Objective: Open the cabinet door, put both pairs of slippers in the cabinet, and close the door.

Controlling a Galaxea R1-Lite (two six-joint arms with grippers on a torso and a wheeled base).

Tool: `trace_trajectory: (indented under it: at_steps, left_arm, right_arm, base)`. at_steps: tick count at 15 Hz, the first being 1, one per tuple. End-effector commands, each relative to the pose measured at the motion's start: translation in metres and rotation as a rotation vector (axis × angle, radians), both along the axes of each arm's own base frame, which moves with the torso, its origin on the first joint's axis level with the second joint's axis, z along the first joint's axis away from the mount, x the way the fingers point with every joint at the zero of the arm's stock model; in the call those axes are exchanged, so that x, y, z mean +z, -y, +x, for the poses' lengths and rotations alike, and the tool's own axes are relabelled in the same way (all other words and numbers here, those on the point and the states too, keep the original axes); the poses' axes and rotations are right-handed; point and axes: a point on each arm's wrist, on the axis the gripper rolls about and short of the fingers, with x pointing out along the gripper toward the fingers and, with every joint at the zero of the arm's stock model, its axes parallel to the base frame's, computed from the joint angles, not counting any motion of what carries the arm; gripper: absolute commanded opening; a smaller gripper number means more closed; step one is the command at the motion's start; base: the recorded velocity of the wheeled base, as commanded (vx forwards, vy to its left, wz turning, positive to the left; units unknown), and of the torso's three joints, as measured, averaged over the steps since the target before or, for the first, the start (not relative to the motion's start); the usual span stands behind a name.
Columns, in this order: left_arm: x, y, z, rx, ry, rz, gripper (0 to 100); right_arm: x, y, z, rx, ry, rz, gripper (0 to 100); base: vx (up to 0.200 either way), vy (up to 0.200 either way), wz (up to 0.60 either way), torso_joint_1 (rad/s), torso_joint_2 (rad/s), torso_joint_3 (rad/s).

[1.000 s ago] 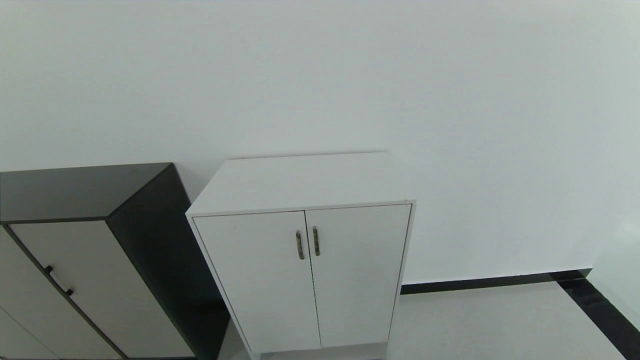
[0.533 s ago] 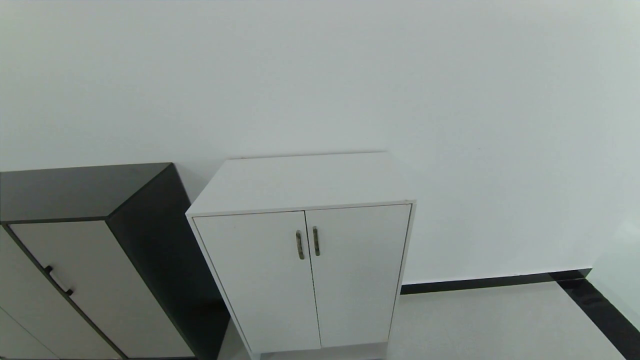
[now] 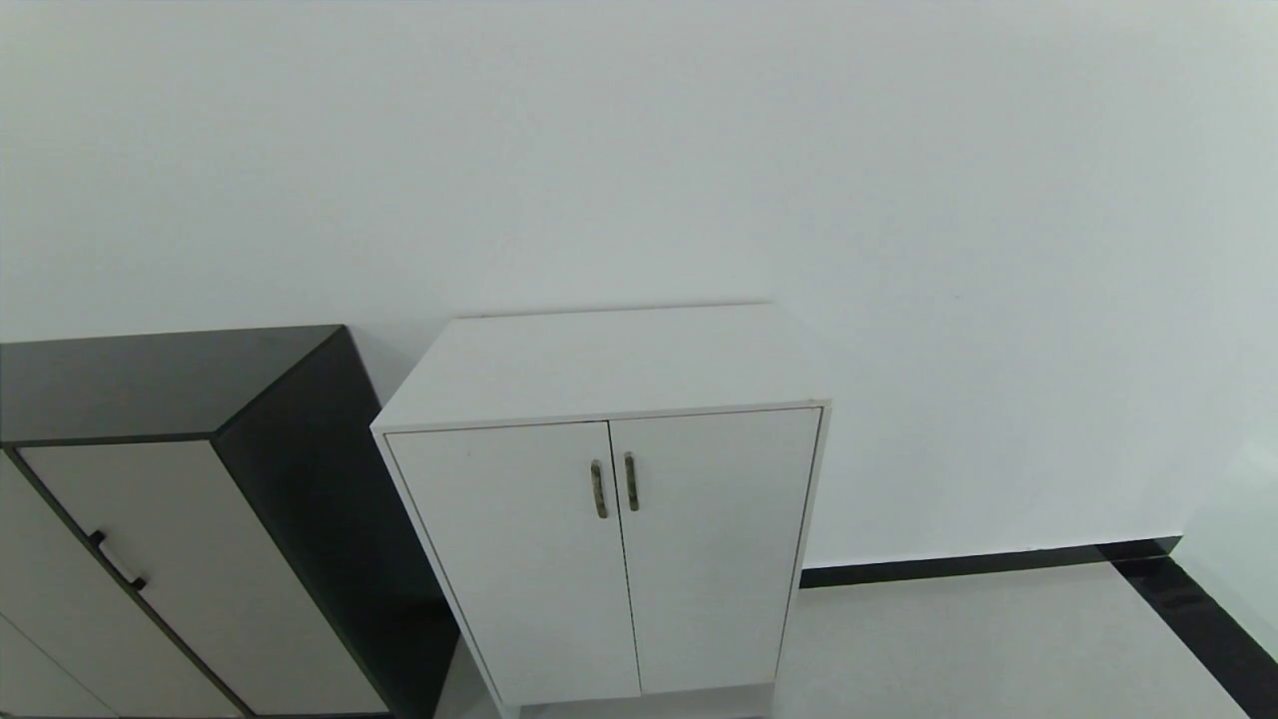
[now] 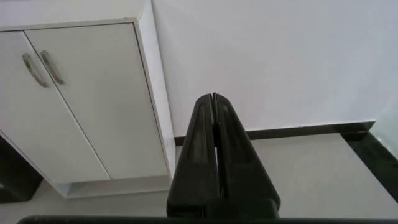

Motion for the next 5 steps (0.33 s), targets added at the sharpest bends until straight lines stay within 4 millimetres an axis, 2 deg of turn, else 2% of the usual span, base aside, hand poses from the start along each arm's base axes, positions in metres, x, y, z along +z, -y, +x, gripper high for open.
trace_trajectory:
  at_steps: [1,5]
  left_arm:
    - [0.0000,0.0000,0.0000,0.001,0.000,-0.001,0]
    - [0.0000,0.0000,0.0000,0.001,0.000,-0.001,0]
  right_arm:
    - [-0.0002,0.0000,0.0003,0.002,-0.005,0.000,0]
    - [-0.0003,0.0000,0.0003,0.002,-0.006,-0.005,0]
  base:
    - [0.000,0.000,0.00,0.000,0.00,0.000]
    - [0.000,0.000,0.00,0.000,0.00,0.000]
